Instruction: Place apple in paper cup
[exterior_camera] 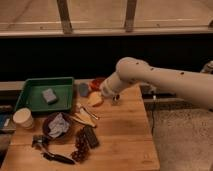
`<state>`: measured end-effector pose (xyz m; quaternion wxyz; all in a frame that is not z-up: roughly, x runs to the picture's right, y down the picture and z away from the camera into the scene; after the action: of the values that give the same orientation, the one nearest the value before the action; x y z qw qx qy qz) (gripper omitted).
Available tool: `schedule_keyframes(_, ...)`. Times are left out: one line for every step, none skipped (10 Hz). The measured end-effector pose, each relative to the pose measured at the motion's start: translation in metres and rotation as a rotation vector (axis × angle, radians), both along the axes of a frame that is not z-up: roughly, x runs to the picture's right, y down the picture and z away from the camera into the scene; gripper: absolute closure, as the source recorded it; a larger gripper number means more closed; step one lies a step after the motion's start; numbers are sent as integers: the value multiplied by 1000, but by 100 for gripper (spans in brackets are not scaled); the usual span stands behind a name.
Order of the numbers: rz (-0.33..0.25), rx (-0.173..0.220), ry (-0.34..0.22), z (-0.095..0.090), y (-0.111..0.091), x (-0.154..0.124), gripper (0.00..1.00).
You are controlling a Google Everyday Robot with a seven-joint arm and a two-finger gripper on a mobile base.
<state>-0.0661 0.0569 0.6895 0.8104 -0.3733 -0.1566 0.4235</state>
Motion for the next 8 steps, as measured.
schedule_keyframes(-24,2,-15,0,3,-16,100)
schedule_keyframes(-64,10,-31,-2,9,-37,100)
schedule_keyframes(-111,53,-22,-7,14,-54,100)
schedule_keyframes(-141,93,-5,-10,18,-66,100)
schedule_keyframes(-173,141,4,-12,21,-84,100)
schedule_keyframes(-201,185,4,-14,22,-104,100)
schedule_keyframes(-212,202,2,-14,21,-113,100)
schedule_keyframes(-222,216,-1,-12,18,-120,100)
